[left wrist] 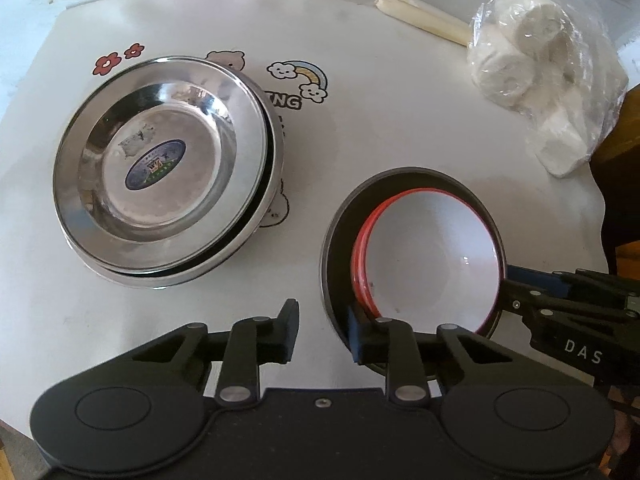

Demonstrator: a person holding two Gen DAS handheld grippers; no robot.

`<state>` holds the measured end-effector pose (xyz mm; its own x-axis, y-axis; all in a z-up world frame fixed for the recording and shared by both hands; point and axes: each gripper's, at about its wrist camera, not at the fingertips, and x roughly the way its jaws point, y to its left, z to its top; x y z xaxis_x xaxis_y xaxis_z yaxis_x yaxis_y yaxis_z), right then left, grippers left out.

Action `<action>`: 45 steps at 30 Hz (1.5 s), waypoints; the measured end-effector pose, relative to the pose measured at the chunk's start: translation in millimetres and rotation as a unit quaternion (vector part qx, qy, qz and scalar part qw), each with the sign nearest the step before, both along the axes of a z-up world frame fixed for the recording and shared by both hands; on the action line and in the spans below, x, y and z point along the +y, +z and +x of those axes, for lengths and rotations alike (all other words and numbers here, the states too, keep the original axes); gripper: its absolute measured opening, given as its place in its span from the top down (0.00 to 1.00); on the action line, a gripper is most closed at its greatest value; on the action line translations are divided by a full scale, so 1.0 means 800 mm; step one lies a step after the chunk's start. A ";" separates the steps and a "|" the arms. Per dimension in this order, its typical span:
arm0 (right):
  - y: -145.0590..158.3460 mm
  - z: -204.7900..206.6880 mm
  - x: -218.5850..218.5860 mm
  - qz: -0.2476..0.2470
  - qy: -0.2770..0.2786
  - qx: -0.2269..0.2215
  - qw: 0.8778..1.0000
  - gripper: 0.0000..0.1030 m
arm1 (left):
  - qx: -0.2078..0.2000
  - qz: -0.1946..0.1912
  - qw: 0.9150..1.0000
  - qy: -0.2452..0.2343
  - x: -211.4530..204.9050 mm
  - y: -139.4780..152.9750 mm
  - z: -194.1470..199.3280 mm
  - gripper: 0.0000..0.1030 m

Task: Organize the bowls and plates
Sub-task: 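Close the left gripper on the steel bowl rim while the right gripper closes on it too, then lift the steel bowl with nested white bowls over the steel plate stack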

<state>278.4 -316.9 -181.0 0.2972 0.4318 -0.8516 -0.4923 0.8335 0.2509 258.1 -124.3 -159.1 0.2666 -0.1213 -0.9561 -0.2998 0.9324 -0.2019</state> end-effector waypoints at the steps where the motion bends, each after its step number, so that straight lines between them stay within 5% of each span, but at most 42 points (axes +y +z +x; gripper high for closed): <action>1: 0.000 0.000 0.001 0.000 0.000 0.000 1.000 0.71 | 0.000 -0.002 1.000 0.000 0.000 0.000 0.000 0.77; 13: -0.002 0.002 0.004 0.015 -0.001 0.018 1.000 0.86 | -0.002 -0.022 1.000 0.005 0.001 -0.004 0.001 0.89; 45: 0.010 -0.012 -0.002 0.031 -0.011 -0.005 0.999 0.86 | -0.036 -0.020 0.999 -0.007 0.006 0.014 -0.012 0.90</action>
